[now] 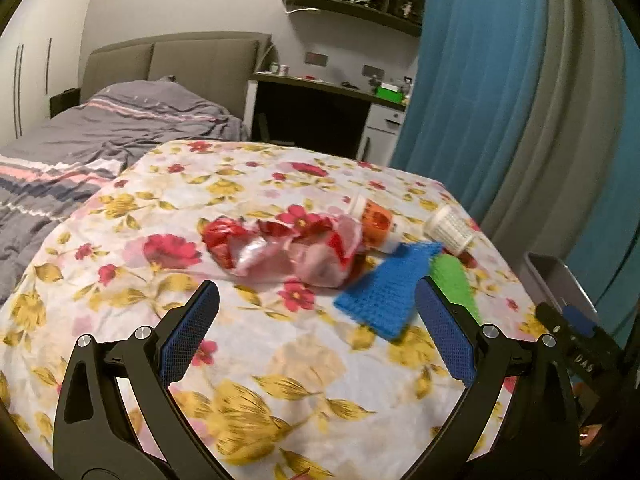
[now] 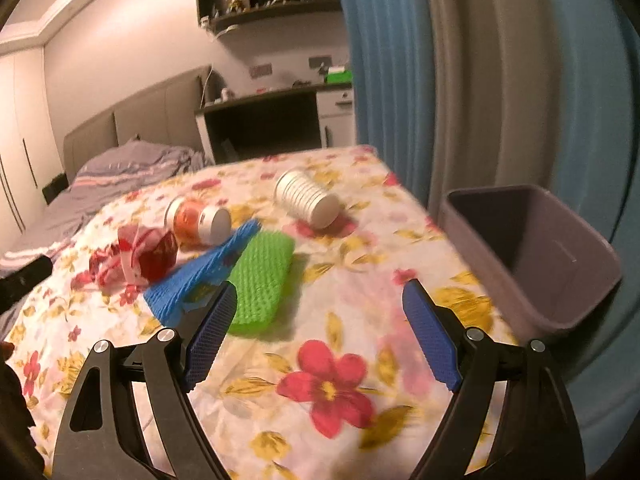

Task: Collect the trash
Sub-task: 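Move both open tools back over the mesh nets on the bed, then grasp the green mesh net with the right tool while the left tool grasps the blue mesh net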

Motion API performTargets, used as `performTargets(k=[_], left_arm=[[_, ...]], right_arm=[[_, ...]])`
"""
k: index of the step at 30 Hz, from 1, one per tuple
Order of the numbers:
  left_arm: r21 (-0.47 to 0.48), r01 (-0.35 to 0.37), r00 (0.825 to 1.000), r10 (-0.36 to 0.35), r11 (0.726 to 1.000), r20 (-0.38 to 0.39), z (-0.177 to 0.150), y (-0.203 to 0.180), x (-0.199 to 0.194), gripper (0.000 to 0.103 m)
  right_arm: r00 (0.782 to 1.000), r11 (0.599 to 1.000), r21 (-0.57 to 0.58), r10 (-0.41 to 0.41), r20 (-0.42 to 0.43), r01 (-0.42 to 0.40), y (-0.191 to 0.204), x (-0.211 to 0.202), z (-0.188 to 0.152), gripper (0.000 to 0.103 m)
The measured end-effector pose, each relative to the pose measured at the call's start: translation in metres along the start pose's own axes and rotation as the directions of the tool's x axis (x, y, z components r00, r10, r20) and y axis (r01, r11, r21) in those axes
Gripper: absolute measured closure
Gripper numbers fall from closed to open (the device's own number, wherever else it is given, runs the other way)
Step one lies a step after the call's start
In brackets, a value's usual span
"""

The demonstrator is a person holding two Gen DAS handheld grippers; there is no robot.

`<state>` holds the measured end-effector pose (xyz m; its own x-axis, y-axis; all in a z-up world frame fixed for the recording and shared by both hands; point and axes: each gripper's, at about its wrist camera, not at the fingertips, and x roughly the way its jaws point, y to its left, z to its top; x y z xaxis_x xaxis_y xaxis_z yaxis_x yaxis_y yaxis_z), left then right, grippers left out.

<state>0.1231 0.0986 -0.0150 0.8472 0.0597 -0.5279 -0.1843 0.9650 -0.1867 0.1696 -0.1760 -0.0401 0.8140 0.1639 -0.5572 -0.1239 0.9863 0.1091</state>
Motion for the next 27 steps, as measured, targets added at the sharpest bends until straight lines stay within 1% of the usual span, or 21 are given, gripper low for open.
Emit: performTargets(k=[3,6,9,10,14,15,17,19,22,25,26,27], left_arm=[[-0.002,-0.006,1.000,0.007,1.000,0.001,0.002,0.003,0.006,0.006],[-0.006,-0.002,1.000,0.002,1.000,0.001,0.003,0.004,0.013,0.006],[-0.003,0.002,1.000,-0.002,1.000,-0.001,0.003,0.003,0.020,0.006],[-0.003,0.005,1.000,-0.005,1.000,-0.003,0.002,0.002,0.023,0.006],[-0.003,0.015,1.000,-0.015,1.000,-0.013,0.001,0.002,0.032,0.006],[-0.002,0.015,1.000,-0.016,1.000,-0.015,0.000,0.001,0.034,0.006],[0.000,0.019,1.000,-0.019,1.000,-0.020,-0.001,0.000,0.038,0.006],[0.000,0.022,0.999,-0.022,1.000,-0.026,-0.001,-0.001,0.040,0.006],[0.002,0.029,0.999,-0.029,1.000,-0.037,-0.002,-0.002,0.044,0.006],[0.010,0.037,0.998,-0.036,0.999,-0.047,-0.004,-0.007,0.047,0.007],[0.014,0.040,0.998,-0.039,0.999,-0.050,-0.005,-0.008,0.048,0.007],[0.018,0.043,0.998,-0.042,0.999,-0.054,-0.006,-0.010,0.048,0.006]], right_arm=[[0.999,1.000,0.003,0.021,-0.048,-0.021,0.010,0.019,0.000,0.021],[0.995,0.999,-0.002,0.033,-0.093,-0.034,0.019,0.039,0.000,0.027],[0.990,0.999,-0.008,0.037,-0.133,-0.039,0.026,0.058,-0.001,0.030],[0.988,0.999,-0.008,0.039,-0.151,-0.041,0.028,0.065,-0.002,0.033],[0.980,0.999,-0.010,0.039,-0.195,-0.041,0.031,0.082,-0.004,0.037],[0.975,0.999,-0.003,0.048,-0.216,-0.050,0.030,0.086,-0.004,0.041],[0.967,0.998,0.007,0.056,-0.249,-0.056,0.028,0.092,-0.005,0.043],[0.960,0.998,0.008,0.057,-0.274,-0.057,0.029,0.097,-0.007,0.052],[0.952,0.997,0.008,0.080,-0.295,-0.082,0.031,0.100,-0.008,0.058],[0.950,0.994,0.003,0.101,-0.295,-0.105,0.034,0.098,-0.009,0.072],[0.950,0.994,-0.001,0.108,-0.292,-0.113,0.035,0.097,-0.009,0.075],[0.951,0.993,-0.004,0.111,-0.288,-0.117,0.035,0.096,-0.008,0.082]])
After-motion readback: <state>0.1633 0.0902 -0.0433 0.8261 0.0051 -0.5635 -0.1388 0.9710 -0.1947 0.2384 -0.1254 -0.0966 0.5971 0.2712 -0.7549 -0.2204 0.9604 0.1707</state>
